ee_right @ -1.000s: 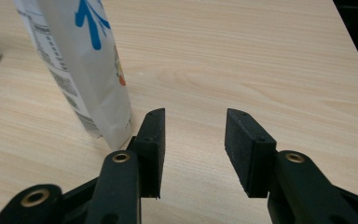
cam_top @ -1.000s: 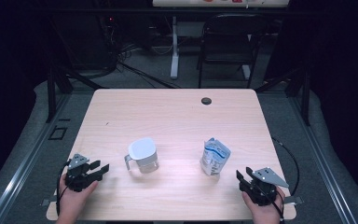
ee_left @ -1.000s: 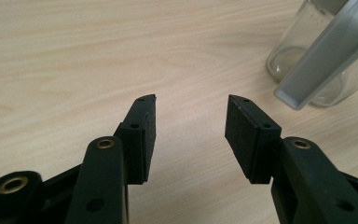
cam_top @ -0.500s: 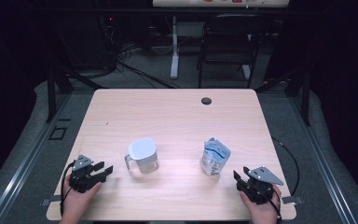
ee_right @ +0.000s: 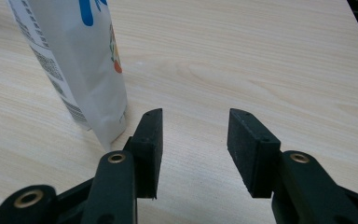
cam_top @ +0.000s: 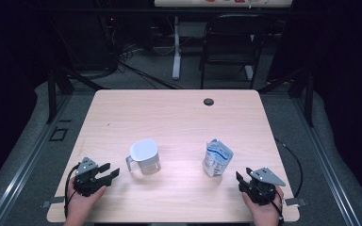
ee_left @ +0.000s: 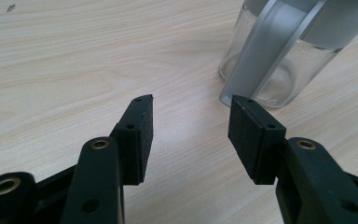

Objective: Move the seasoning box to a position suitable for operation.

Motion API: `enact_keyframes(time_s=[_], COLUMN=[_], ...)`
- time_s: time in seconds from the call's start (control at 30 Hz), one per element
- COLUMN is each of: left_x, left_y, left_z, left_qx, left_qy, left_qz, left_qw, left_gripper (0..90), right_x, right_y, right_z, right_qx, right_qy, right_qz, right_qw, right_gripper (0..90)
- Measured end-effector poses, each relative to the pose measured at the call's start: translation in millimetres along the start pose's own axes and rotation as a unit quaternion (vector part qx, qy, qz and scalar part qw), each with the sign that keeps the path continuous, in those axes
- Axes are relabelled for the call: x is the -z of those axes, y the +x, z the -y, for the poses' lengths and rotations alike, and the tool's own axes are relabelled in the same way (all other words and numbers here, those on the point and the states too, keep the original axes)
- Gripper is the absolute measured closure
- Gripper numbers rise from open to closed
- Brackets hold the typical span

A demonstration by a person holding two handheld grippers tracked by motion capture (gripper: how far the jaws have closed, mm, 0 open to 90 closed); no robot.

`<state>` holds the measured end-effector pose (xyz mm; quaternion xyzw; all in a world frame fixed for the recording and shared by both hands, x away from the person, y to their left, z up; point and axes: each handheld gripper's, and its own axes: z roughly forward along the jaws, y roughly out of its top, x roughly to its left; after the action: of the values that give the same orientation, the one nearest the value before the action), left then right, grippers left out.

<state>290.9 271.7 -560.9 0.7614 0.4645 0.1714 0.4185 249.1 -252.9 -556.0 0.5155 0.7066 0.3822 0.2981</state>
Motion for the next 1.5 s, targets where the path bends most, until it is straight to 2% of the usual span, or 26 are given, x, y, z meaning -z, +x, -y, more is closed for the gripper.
enact_keyframes(time_s=[0.17, 0.23, 0.27, 0.37, 0.43, 0.53, 0.6, 0.77, 0.97, 1.27, 1.5], left_x=[0.0, -0.5, -0.1, 1.5, 1.4, -4.1, -7.4, -16.2, -23.2, -26.8, -32.1], left_y=[-5.5, -9.8, -11.7, -18.8, -22.4, -26.5, -27.8, -31.8, -35.5, -29.5, -25.6], left_z=[-1.3, -3.8, -6.1, -13.3, -17.0, -22.1, -24.8, -28.4, -29.1, -30.3, -32.3], left_qx=[0.001, 0.022, 0.025, 0.023, 0.021, 0.010, 0.015, 0.012, -0.009, 0.008, 0.015], left_qy=[0.000, -0.005, -0.008, -0.020, -0.018, -0.002, 0.002, 0.003, 0.002, -0.007, -0.001], left_qz=[0.004, 0.033, 0.042, 0.041, 0.034, 0.018, 0.013, -0.001, -0.020, -0.027, -0.023], left_qw=[1.0000, 0.9992, 0.9988, 0.9987, 0.9990, 0.9998, 0.9998, 0.9999, 0.9998, 0.9996, 0.9996], left_gripper=[50.1, 51.1, 51.0, 51.0, 50.9, 50.9, 51.4, 54.2, 57.0, 58.2, 58.9], right_x=[2.1, 3.0, 3.0, 3.7, 4.1, 3.0, 2.4, 3.1, 2.2, 1.5, 0.4], right_y=[-2.2, -2.8, -2.8, -2.5, -2.1, -2.0, -2.3, -3.5, -4.0, -1.5, -1.6], right_z=[0.1, 0.1, 0.1, 0.1, 0.0, 0.4, 0.7, 0.8, 1.6, 1.8, 2.3], right_qx=[-0.007, -0.011, -0.013, -0.015, -0.014, -0.017, -0.019, -0.023, -0.026, -0.019, -0.021], right_qy=[-0.004, -0.005, -0.007, -0.011, -0.010, -0.006, -0.005, -0.007, -0.008, -0.005, -0.003], right_qz=[-0.001, 0.001, 0.002, 0.002, 0.001, 0.000, -0.001, 0.000, -0.001, -0.003, -0.005], right_qw=[1.0000, 0.9999, 0.9999, 0.9998, 0.9999, 0.9998, 0.9998, 0.9997, 0.9996, 0.9998, 0.9998], right_gripper=[56.1, 55.8, 55.7, 55.0, 54.7, 53.8, 53.4, 52.9, 52.0, 51.1, 50.5])
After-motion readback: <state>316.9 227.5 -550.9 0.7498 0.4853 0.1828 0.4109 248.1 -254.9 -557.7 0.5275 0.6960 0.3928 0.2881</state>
